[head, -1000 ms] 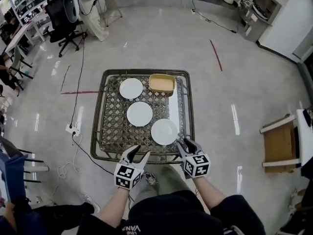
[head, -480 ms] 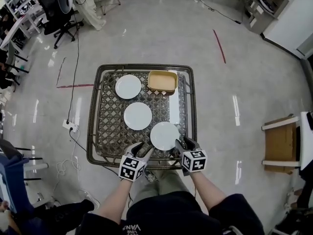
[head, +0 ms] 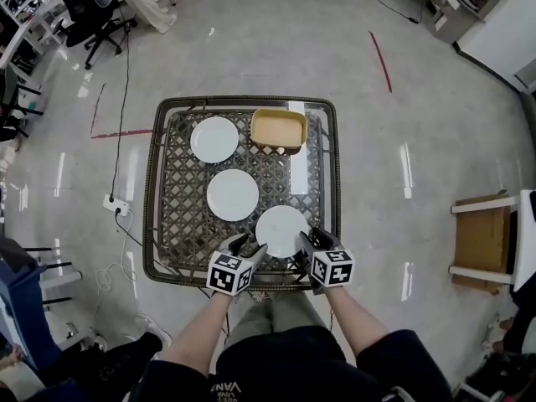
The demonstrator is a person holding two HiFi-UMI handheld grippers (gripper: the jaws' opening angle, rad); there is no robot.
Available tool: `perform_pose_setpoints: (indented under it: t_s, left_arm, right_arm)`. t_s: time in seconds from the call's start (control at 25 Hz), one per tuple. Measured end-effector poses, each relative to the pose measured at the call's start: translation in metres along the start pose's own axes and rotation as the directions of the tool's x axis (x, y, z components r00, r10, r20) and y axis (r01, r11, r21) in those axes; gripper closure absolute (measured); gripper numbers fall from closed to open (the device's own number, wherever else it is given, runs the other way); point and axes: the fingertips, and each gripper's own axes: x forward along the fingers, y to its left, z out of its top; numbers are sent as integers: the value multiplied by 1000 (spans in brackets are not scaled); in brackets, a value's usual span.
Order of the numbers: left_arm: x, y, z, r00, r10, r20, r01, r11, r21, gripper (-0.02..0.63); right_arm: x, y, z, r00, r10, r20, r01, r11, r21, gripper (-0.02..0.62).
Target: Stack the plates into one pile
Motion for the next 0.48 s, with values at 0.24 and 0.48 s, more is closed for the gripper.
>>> perform_pose_setpoints:
  t_s: [0.24, 0.48]
  left_arm:
    - [11, -1, -3, 999, -15, -28, 14, 999, -31, 367]
    - [22, -6, -12, 996, -23, -87, 19, 999, -48, 367]
  right_arm:
    - [7, 5, -3, 999, 26, -24, -26, 1000, 0, 419]
    - [11, 8, -9, 998, 35, -51, -35, 999, -3, 430]
